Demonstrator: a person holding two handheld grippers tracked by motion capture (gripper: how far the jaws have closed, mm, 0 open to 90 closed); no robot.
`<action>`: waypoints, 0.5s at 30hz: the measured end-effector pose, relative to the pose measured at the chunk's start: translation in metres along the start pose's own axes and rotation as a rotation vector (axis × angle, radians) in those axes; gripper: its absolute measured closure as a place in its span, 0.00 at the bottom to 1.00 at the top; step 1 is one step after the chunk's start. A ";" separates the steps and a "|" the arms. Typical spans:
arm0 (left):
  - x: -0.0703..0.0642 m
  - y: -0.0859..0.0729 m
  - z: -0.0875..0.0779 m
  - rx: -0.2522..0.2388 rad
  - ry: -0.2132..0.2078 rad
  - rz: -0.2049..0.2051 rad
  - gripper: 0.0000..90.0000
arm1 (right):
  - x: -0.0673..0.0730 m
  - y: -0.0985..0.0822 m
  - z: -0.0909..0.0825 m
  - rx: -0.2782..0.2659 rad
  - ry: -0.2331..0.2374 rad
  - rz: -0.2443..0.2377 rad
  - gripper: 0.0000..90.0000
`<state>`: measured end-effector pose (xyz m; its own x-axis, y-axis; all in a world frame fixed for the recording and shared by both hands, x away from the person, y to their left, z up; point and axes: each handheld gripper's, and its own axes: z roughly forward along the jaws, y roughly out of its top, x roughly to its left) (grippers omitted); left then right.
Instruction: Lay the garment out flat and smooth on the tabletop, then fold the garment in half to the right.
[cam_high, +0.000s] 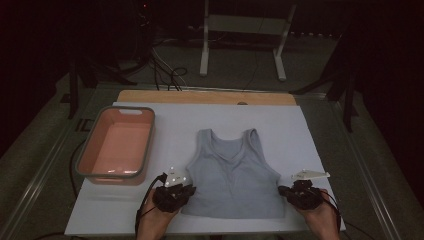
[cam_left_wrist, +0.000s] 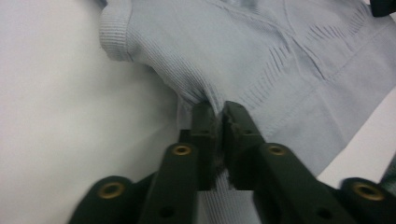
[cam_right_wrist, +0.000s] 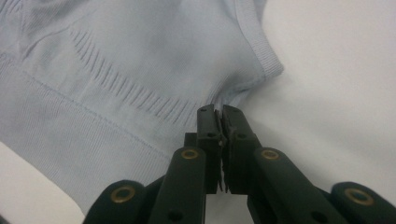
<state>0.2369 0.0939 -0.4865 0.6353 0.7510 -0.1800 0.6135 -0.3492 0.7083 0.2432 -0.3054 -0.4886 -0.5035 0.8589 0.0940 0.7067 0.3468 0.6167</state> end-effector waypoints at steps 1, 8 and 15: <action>0.001 0.000 0.001 -0.011 0.000 -0.004 0.81 | 0.000 0.000 0.001 -0.002 0.003 0.001 0.95; 0.005 0.003 0.004 -0.066 0.005 -0.045 0.45 | -0.003 0.000 0.001 -0.072 -0.018 0.028 0.54; 0.007 0.006 0.013 -0.067 0.048 -0.075 0.18 | -0.001 0.002 0.000 -0.156 -0.015 0.038 0.22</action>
<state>0.2513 0.0901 -0.4927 0.5646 0.8001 -0.2026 0.6248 -0.2540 0.7383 0.2452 -0.3051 -0.4873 -0.4694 0.8763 0.1082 0.6389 0.2524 0.7267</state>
